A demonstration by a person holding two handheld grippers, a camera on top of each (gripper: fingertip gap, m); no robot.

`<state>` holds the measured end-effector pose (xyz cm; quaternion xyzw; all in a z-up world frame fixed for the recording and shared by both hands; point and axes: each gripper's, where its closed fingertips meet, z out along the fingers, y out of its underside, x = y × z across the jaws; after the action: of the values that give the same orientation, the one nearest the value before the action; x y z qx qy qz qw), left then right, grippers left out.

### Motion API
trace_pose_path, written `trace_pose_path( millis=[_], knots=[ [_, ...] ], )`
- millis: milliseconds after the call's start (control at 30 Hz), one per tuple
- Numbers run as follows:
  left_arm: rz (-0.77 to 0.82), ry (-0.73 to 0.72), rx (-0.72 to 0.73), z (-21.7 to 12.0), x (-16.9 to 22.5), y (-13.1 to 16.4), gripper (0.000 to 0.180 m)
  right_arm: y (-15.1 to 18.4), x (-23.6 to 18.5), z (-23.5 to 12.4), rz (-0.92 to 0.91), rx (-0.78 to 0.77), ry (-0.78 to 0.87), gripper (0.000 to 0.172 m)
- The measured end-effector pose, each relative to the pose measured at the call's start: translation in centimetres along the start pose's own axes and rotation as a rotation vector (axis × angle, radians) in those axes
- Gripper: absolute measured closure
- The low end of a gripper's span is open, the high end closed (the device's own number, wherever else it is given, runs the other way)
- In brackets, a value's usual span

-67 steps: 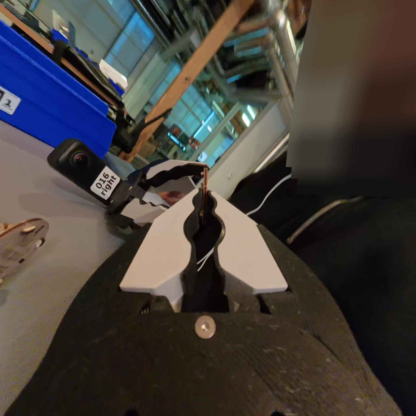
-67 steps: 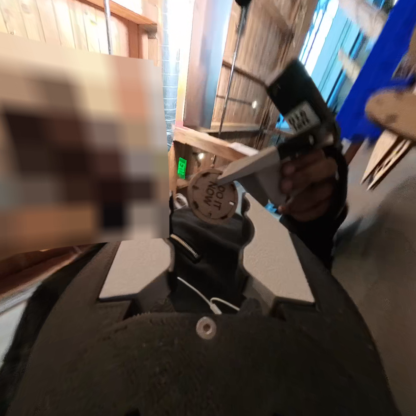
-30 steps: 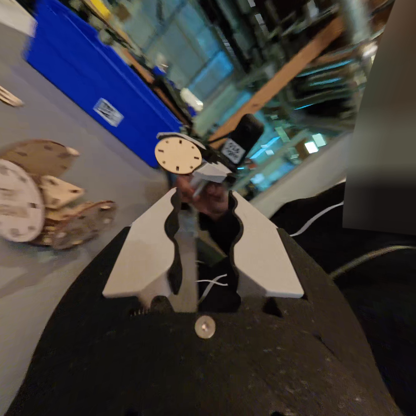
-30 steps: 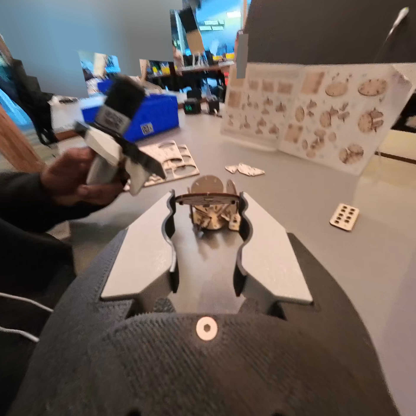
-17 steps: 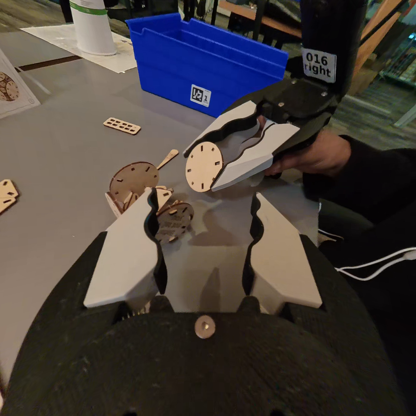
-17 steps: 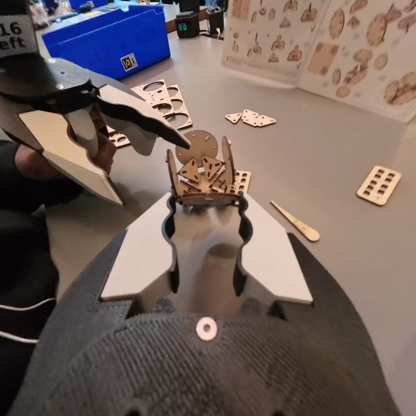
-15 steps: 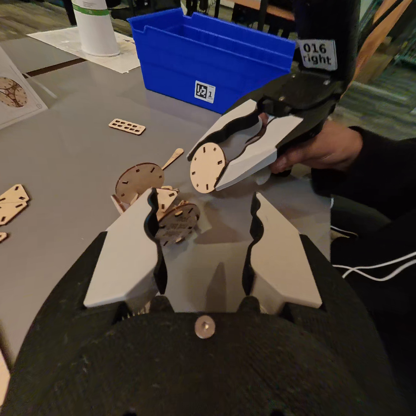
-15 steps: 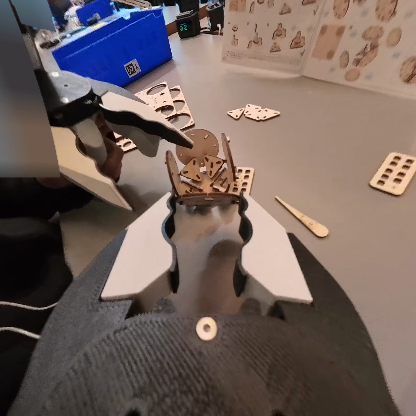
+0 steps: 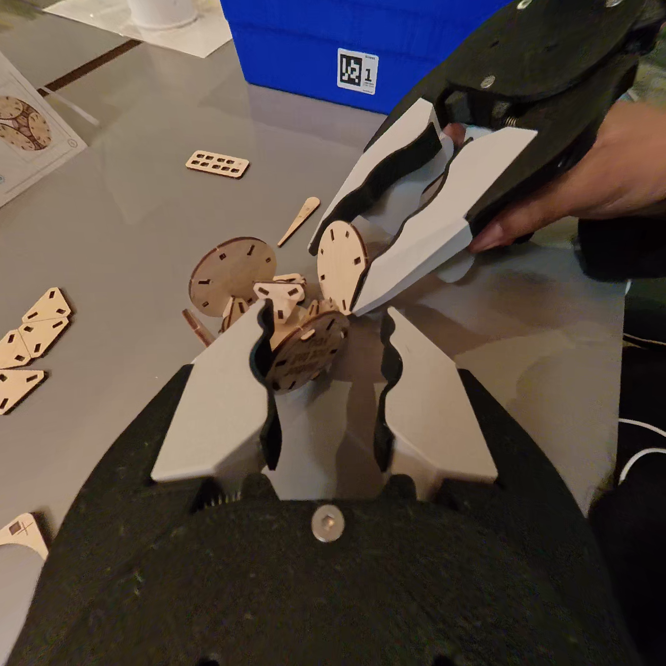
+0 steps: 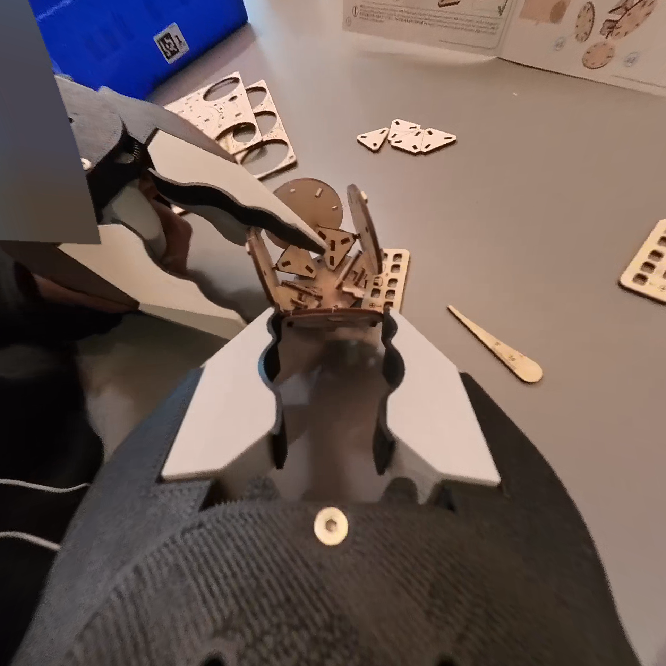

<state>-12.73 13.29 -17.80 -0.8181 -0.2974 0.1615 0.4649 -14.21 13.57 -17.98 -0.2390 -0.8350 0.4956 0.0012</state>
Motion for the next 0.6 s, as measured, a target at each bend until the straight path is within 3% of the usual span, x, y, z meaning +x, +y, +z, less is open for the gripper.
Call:
trace_pose_path(
  millis=[167,600],
  knots=[
    [0.055,-0.043,-0.02,0.11,-0.36,0.27,0.131,-0.04,0.33,0.31,-0.065,-0.051,0.063,0.116],
    [0.031,-0.003,-0.012,-0.01,-0.19,0.19,0.137,-0.35,0.46,0.81,-0.101,-0.142,-0.047,0.116]
  ],
)
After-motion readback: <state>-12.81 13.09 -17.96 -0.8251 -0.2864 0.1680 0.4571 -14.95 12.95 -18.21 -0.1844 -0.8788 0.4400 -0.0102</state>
